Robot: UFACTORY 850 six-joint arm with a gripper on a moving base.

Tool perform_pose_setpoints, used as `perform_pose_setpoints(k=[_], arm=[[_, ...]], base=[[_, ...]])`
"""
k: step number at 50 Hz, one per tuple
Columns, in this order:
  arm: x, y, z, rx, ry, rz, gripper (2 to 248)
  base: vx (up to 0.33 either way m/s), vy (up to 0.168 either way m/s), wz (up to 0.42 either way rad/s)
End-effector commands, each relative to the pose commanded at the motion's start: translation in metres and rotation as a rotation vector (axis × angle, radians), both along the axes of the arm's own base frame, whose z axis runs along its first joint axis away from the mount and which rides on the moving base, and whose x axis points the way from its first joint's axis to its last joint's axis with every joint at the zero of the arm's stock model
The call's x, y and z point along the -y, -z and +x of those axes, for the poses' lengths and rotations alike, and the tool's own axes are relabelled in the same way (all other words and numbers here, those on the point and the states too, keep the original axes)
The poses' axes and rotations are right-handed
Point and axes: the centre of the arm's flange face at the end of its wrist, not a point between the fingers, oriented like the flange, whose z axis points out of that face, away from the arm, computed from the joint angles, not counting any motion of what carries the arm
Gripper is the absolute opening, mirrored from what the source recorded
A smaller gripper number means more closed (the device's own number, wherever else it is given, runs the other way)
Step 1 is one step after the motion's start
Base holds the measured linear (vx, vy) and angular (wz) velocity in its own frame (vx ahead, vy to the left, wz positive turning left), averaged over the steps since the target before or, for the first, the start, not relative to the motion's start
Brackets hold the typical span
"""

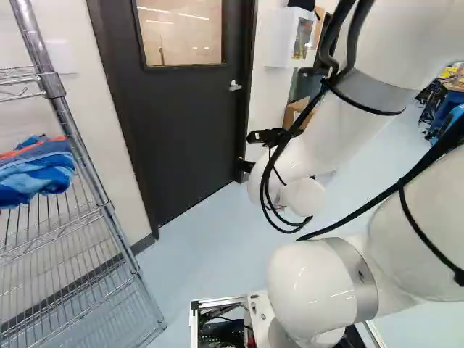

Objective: Open the door and move inside

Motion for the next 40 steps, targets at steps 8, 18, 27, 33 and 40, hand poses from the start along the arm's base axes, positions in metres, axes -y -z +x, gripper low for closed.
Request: perform_pose_setpoints(k=[8, 18, 27, 33, 40], arm=[[0.0000, 0.0000, 0.0000, 0.000, 0.000, 0.000, 247], [0.0000, 0.0000, 0.0000, 0.000, 0.000, 0.000, 247], [0.0000, 0.0000, 0.0000, 0.000, 0.000, 0.000, 247], [0.0000, 0.0000, 0.0000, 0.000, 0.000, 0.000, 247], [0.0000, 0.0000, 0.0000, 0.000, 0.000, 0.000, 247]], base=[[0.132, -0.042, 0.004], [0.153, -0.057, 0.004], [0.161, -0.060, 0.003], [0.169, -0.064, 0.001], [0.166, -0.063, 0.003]])
